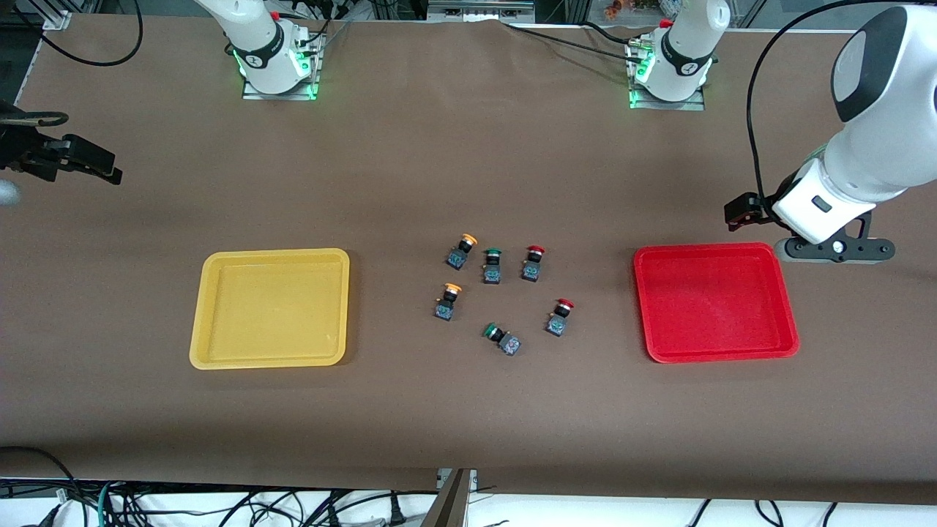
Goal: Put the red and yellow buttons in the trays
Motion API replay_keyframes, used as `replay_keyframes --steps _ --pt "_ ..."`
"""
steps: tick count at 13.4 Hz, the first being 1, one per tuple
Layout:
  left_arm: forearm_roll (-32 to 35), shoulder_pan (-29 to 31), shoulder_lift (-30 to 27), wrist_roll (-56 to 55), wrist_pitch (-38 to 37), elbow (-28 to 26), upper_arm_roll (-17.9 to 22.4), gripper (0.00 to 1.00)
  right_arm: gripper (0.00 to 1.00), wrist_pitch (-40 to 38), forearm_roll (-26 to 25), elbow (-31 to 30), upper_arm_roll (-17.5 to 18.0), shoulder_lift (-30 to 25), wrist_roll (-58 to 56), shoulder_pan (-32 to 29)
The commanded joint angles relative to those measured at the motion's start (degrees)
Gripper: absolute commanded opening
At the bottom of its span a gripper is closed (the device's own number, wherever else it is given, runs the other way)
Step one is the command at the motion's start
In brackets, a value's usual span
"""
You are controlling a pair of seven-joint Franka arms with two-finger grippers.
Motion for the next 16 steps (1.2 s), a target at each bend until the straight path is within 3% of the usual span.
replay_keyframes --steps 1,3,6,10,12,16 --pt "3.08 0.16 3.45 0.85 -1.82 1.39 -0.08 1.00 1.00 0.20 0.84 -0.26 0.15 0.13 -0.33 -0.36" --pt "2.48 0.07 8.26 0.85 -1.12 1.91 -0.17 1.00 1.00 0.11 0.84 -0.35 0.23 0.30 -0.06 -0.18" --pt "2.39 -0.98 13.99 0.41 10.10 2.98 -0.43 1.00 1.00 0.20 0.84 -0.35 0.23 2.06 -0.32 -0.27" --pt "-4.36 -7.47 18.39 -2.30 15.41 3.06 -0.43 1.00 1.00 0.54 0.67 -0.35 0.23 4.96 -0.32 -0.44" --pt "-3.94 -11.25 19.54 -2.31 16.45 3.15 -0.43 1.00 1.00 1.07 0.93 -0.35 0.50 6.79 0.81 0.34" --pt "-3.68 -13.64 24.89 -2.31 30.74 2.53 -0.35 1.00 1.00 10.89 1.02 -0.43 0.50 13.82 11.50 7.53"
